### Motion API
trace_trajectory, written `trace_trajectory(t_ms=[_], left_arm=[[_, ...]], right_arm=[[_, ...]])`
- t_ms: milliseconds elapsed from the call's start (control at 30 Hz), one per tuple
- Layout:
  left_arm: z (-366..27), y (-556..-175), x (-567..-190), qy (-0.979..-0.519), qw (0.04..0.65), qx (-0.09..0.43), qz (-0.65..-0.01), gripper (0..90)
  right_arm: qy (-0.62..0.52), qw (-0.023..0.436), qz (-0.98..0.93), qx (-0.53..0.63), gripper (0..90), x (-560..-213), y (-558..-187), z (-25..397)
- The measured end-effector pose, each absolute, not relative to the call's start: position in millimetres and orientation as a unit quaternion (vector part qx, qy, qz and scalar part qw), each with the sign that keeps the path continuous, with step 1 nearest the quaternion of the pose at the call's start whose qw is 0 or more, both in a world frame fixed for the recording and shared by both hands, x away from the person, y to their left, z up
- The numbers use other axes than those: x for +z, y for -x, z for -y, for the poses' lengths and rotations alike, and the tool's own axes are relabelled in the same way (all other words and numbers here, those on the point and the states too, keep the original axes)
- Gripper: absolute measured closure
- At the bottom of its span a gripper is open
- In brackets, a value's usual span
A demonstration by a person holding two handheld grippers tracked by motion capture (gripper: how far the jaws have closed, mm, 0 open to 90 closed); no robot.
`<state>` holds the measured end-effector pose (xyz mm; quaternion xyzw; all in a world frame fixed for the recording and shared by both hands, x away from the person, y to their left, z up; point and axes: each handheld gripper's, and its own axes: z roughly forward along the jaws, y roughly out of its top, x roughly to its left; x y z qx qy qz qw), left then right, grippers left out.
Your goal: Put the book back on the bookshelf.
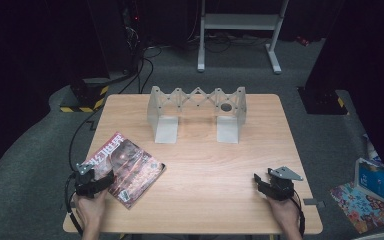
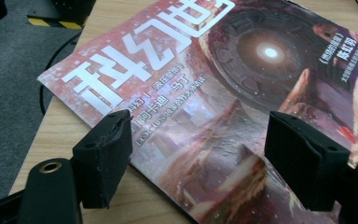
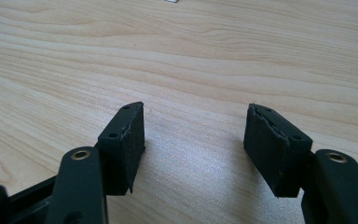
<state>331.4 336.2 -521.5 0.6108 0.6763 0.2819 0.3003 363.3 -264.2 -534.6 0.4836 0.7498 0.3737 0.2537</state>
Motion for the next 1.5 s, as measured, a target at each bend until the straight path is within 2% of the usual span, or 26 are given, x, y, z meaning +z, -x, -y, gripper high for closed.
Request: trace_trajectory(t_ms=[233,367,667,1500], left_arm=[[-337,-331,-523,-0.609,0.283,0.297,-0.679,23.3],[-342,-331,-525,-0.599,0.291,0.279,-0.692,20.6],[-341,-329,-527,-0.596,0.295,0.281,-0.692,20.4],[-308,-313,-528,-0.611,0.312,0.282,-0.671,26.5]], right_arm=[[-0.484,0.254,-0.750,0.374,38.3,-535,-363,264],[-0.483,0.254,-0.750,0.374,38.3,-535,-363,264],[-0.483,0.254,-0.750,0.374,38.3,-535,-363,264],[-0.483,0.254,-0.750,0.373,38.3,-535,-363,264]])
